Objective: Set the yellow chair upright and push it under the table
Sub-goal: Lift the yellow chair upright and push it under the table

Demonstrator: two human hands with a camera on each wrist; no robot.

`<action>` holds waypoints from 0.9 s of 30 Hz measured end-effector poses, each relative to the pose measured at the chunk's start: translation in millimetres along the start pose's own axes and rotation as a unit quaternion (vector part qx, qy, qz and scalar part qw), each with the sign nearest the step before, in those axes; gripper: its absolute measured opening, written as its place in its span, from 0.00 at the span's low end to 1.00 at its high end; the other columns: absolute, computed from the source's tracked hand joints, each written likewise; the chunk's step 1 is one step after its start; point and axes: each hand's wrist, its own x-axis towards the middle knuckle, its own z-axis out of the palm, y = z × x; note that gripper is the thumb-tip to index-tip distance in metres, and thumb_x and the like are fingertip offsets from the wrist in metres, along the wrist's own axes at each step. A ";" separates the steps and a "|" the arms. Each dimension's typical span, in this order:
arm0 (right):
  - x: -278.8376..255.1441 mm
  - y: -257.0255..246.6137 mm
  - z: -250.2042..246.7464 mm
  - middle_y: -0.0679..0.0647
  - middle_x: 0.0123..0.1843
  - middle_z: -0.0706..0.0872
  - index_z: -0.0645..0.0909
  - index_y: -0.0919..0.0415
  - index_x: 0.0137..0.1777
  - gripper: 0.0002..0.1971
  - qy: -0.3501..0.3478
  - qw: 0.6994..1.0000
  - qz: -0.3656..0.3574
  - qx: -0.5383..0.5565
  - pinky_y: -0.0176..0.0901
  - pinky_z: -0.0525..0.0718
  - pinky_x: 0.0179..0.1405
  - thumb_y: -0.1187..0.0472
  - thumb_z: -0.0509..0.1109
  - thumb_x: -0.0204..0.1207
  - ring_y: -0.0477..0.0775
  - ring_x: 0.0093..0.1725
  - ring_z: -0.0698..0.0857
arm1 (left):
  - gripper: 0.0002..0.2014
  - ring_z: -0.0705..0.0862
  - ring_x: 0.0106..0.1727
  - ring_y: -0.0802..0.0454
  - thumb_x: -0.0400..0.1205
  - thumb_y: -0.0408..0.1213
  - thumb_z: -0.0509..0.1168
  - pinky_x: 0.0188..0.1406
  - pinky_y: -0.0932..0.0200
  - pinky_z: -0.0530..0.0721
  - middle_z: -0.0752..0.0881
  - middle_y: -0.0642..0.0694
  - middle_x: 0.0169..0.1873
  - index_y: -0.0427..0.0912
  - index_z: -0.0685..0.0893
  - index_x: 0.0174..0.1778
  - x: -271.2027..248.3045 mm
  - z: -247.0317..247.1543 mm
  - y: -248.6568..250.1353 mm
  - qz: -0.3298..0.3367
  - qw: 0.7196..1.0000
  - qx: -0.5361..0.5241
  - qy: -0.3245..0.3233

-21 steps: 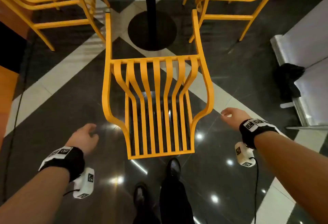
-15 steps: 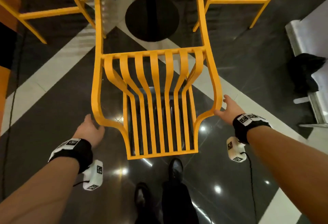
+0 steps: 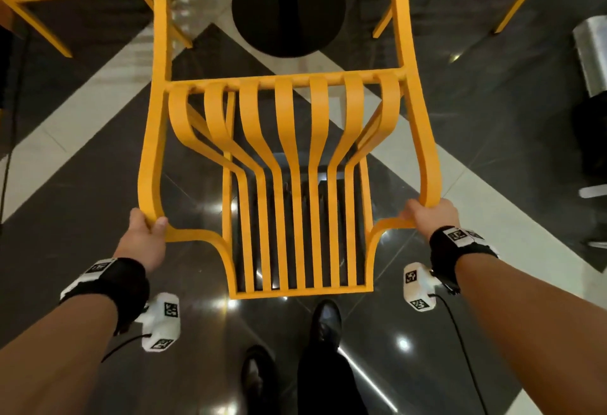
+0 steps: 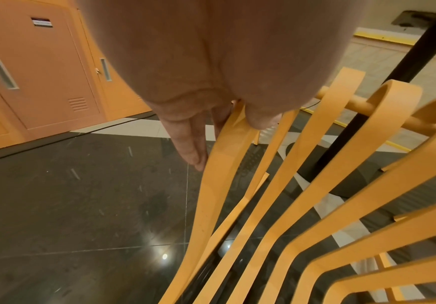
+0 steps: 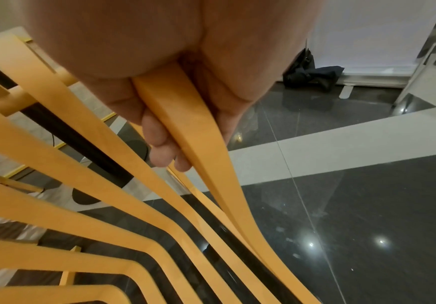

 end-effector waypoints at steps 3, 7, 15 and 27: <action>-10.6 -13.0 -6.9 0.52 0.24 0.81 0.77 0.62 0.28 0.11 0.018 0.999 -0.004 0.039 0.42 0.71 0.25 0.63 0.70 0.70 0.60 0.28 0.78 | 0.12 0.79 0.46 0.34 0.88 0.47 0.55 0.47 0.43 0.73 0.82 0.33 0.46 0.42 0.70 0.58 0.0 -11.2 0.8 0.017 1.000 -0.011 0.008; -29.3 -47.3 -29.6 0.57 0.24 0.87 0.84 0.70 0.33 0.11 0.029 0.998 -0.015 0.047 0.44 0.81 0.27 0.61 0.67 0.67 0.61 0.28 0.85 | 0.12 0.79 0.44 0.32 0.87 0.50 0.55 0.46 0.41 0.75 0.80 0.35 0.42 0.44 0.72 0.54 -10.6 -37.8 17.7 0.055 0.996 -0.043 0.051; -87.4 -111.7 -94.5 0.53 0.26 0.91 0.91 0.67 0.28 0.17 -0.011 0.999 -0.013 -0.037 0.50 0.87 0.45 0.60 0.62 0.63 0.58 0.39 0.88 | 0.28 0.76 0.71 0.32 0.85 0.51 0.59 0.70 0.39 0.73 0.78 0.38 0.71 0.55 0.61 0.81 -55.4 -81.7 47.9 0.114 0.976 -0.130 0.132; -110.7 -154.3 -169.8 0.61 0.34 0.89 0.86 0.64 0.27 0.10 -0.035 0.996 -0.022 -0.085 0.49 0.93 0.31 0.65 0.66 0.65 0.58 0.30 0.92 | 0.39 0.49 0.86 0.40 0.75 0.55 0.67 0.81 0.30 0.53 0.49 0.50 0.87 0.59 0.59 0.82 -189.6 82.9 -44.0 0.315 0.835 0.374 -0.253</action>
